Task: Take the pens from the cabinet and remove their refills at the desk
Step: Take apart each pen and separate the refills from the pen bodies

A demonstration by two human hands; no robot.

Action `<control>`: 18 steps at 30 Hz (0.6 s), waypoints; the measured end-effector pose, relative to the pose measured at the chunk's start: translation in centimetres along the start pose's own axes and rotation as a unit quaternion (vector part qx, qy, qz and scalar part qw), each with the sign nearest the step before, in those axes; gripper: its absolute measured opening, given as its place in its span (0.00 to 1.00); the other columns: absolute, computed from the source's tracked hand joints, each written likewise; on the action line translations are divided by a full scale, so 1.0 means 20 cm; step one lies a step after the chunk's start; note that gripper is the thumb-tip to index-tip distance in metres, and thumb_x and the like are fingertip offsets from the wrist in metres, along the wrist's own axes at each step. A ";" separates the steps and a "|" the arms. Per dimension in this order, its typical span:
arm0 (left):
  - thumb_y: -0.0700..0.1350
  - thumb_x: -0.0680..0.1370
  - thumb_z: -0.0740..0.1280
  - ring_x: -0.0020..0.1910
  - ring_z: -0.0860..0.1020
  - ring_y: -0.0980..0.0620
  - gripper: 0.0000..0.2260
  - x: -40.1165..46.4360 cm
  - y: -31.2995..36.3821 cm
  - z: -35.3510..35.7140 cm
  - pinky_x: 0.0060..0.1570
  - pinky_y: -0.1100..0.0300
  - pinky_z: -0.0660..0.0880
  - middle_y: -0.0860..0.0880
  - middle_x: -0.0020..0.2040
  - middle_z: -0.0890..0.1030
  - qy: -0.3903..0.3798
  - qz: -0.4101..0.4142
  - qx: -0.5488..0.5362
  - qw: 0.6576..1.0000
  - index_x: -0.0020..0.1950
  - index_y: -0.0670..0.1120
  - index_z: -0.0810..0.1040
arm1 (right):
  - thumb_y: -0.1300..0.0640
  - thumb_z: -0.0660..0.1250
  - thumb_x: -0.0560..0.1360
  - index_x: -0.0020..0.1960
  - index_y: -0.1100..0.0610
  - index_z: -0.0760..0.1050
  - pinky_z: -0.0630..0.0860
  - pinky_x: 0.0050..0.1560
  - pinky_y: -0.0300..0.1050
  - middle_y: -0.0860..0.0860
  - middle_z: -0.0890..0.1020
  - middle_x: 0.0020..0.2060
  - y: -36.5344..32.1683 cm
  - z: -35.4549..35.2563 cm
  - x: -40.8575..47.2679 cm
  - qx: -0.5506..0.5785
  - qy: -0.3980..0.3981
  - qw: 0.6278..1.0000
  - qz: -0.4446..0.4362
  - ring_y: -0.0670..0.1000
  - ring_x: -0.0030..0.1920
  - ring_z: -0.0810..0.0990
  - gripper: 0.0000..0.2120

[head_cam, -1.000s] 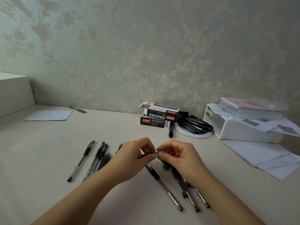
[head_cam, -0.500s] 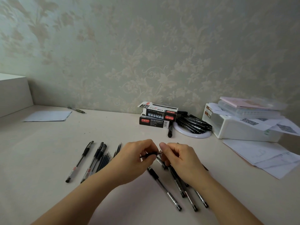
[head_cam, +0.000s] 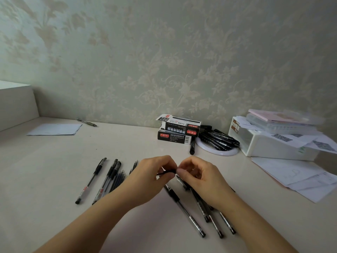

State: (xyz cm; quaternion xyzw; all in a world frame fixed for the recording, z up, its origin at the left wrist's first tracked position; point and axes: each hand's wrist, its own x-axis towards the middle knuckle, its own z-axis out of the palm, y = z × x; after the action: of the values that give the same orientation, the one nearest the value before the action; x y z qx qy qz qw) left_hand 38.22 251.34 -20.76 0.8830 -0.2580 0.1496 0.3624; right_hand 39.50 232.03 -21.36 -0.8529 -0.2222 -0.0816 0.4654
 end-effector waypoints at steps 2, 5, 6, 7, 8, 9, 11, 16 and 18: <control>0.44 0.78 0.67 0.42 0.76 0.60 0.06 0.00 0.00 0.00 0.40 0.75 0.68 0.61 0.41 0.79 0.001 -0.002 -0.001 1.000 0.47 0.55 0.78 | 0.49 0.69 0.77 0.45 0.46 0.78 0.77 0.39 0.35 0.44 0.83 0.38 0.00 0.00 0.00 0.005 -0.014 1.000 -0.003 0.44 0.37 0.81 0.03; 0.44 0.77 0.68 0.42 0.76 0.60 0.06 0.00 0.00 0.01 0.41 0.74 0.69 0.62 0.40 0.79 -0.008 0.000 -0.010 1.000 0.47 0.55 0.78 | 0.46 0.64 0.79 0.40 0.49 0.77 0.74 0.37 0.32 0.47 0.82 0.33 0.00 0.00 -0.01 0.000 -0.019 1.000 0.002 0.43 0.34 0.80 0.12; 0.44 0.78 0.68 0.42 0.76 0.60 0.06 0.00 0.01 0.01 0.41 0.73 0.69 0.62 0.41 0.80 -0.011 -0.001 -0.013 1.000 0.47 0.55 0.78 | 0.45 0.64 0.80 0.38 0.49 0.77 0.74 0.36 0.32 0.48 0.82 0.32 0.00 0.00 -0.01 -0.003 -0.014 1.000 0.007 0.43 0.33 0.79 0.14; 0.44 0.78 0.68 0.42 0.76 0.59 0.06 0.00 0.00 0.01 0.42 0.73 0.70 0.61 0.41 0.80 -0.011 -0.003 -0.016 1.000 0.47 0.56 0.78 | 0.44 0.64 0.79 0.36 0.49 0.76 0.73 0.35 0.31 0.48 0.82 0.31 0.00 0.00 -0.01 -0.006 -0.007 1.000 0.010 0.42 0.32 0.79 0.15; 0.44 0.78 0.68 0.42 0.76 0.59 0.06 0.00 0.00 0.01 0.42 0.72 0.70 0.61 0.41 0.80 -0.009 -0.006 -0.016 1.000 0.47 0.56 0.78 | 0.43 0.64 0.79 0.36 0.49 0.76 0.73 0.35 0.31 0.48 0.82 0.31 0.00 0.00 -0.01 -0.008 0.000 1.000 0.011 0.41 0.32 0.78 0.16; 0.44 0.78 0.68 0.42 0.76 0.59 0.06 0.00 0.00 0.01 0.42 0.71 0.71 0.61 0.41 0.80 -0.006 -0.009 -0.015 1.000 0.46 0.57 0.77 | 0.42 0.65 0.78 0.38 0.48 0.77 0.73 0.35 0.32 0.47 0.82 0.32 0.00 0.00 -0.01 -0.007 0.004 1.000 0.013 0.41 0.32 0.78 0.14; 0.45 0.77 0.69 0.42 0.76 0.60 0.07 0.00 0.00 0.00 0.41 0.71 0.71 0.61 0.40 0.80 -0.002 -0.016 -0.011 1.000 0.46 0.59 0.77 | 0.43 0.67 0.77 0.43 0.47 0.79 0.75 0.36 0.33 0.46 0.83 0.35 0.00 0.00 0.00 0.006 0.001 1.000 0.011 0.41 0.34 0.78 0.10; 0.44 0.76 0.70 0.41 0.78 0.61 0.06 0.01 0.00 0.00 0.42 0.72 0.71 0.64 0.38 0.80 -0.002 -0.018 -0.017 1.000 0.46 0.56 0.80 | 0.49 0.67 0.78 0.43 0.48 0.79 0.75 0.37 0.34 0.46 0.82 0.34 0.00 -0.01 0.00 0.017 -0.020 1.000 0.003 0.41 0.34 0.78 0.07; 0.44 0.76 0.70 0.41 0.79 0.62 0.06 0.01 0.01 0.00 0.42 0.71 0.73 0.63 0.38 0.81 0.006 -0.015 -0.021 1.000 0.45 0.56 0.81 | 0.48 0.67 0.78 0.42 0.49 0.79 0.75 0.36 0.36 0.48 0.81 0.33 -0.01 -0.01 0.00 0.024 -0.017 1.000 0.006 0.42 0.33 0.77 0.07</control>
State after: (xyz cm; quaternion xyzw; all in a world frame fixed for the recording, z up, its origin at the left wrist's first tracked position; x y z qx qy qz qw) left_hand 38.30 251.21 -20.60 0.8779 -0.2458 0.1442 0.3849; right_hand 39.43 231.94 -21.17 -0.8440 -0.2268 -0.0588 0.4825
